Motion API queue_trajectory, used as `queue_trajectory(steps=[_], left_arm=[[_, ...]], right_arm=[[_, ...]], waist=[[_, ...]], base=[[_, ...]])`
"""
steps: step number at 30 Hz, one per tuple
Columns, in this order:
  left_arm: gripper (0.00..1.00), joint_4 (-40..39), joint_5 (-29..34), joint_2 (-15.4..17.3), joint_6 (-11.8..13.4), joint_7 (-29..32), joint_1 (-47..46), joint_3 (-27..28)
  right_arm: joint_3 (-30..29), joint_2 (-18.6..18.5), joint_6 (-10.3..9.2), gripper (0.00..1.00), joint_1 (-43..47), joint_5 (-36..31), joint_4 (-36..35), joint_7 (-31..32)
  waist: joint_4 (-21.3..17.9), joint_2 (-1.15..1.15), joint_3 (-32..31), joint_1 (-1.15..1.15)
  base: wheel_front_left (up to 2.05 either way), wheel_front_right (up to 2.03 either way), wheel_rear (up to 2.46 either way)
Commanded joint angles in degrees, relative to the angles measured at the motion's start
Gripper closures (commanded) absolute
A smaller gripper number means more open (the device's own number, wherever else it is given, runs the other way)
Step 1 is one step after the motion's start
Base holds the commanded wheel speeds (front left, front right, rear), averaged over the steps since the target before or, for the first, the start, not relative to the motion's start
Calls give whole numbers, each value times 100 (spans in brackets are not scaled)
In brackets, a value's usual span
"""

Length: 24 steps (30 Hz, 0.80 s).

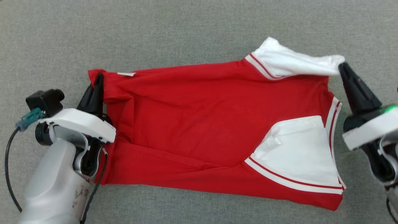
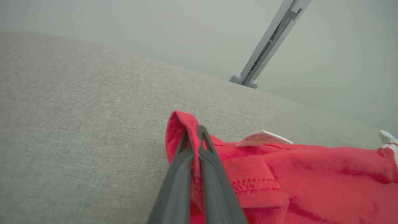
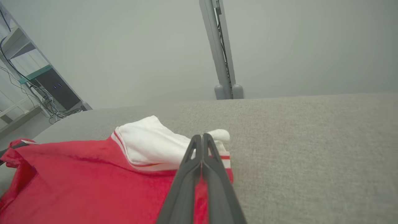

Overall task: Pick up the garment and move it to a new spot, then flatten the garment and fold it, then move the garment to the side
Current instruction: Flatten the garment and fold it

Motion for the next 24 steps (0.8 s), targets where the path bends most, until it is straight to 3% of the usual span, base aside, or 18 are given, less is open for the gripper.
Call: queue_trajectory(steps=[1, 9, 17, 21, 22, 23, 24], left_arm=[[100, -151, -74, 35, 44, 13, 184, 43], [100, -1329, -382, 325, 322, 215, 1303, 283], [100, -2143, -573, 520, 654, 582, 2112, 367], [100, -2264, -677, 525, 776, 721, 2399, 375], [31, -2280, -645, 532, 836, 665, 2440, 407], [0, -2286, -612, 533, 879, 638, 2468, 418], [0, -2288, -578, 532, 915, 590, 2523, 413]], right_arm=[[-65, 80, -1, 100, 306, 73, -183, -76], [-575, 404, -1, 100, 2082, 296, -1250, -269], [-980, 734, -1, 100, 3194, 318, -1652, 40], [-912, 939, -1, 100, 3563, 336, -1697, 302], [-895, 998, -1, 88, 3607, 301, -1706, 329], [-889, 1028, -1, 51, 3613, 241, -1721, 355], [-875, 1046, -1, 0, 3631, 164, -1717, 386]], waist=[[-64, 0, -71, 0], [-207, 0, -236, 0], [-263, 0, -458, 0], [-295, 0, -569, 0], [-303, 0, -586, 0], [-313, 0, -597, 0], [-331, 0, -615, 0]], base=[[0, 0, 0], [0, 0, 0], [0, 0, 0], [0, 0, 0], [0, 0, 0], [0, 0, 0], [0, 0, 0]])
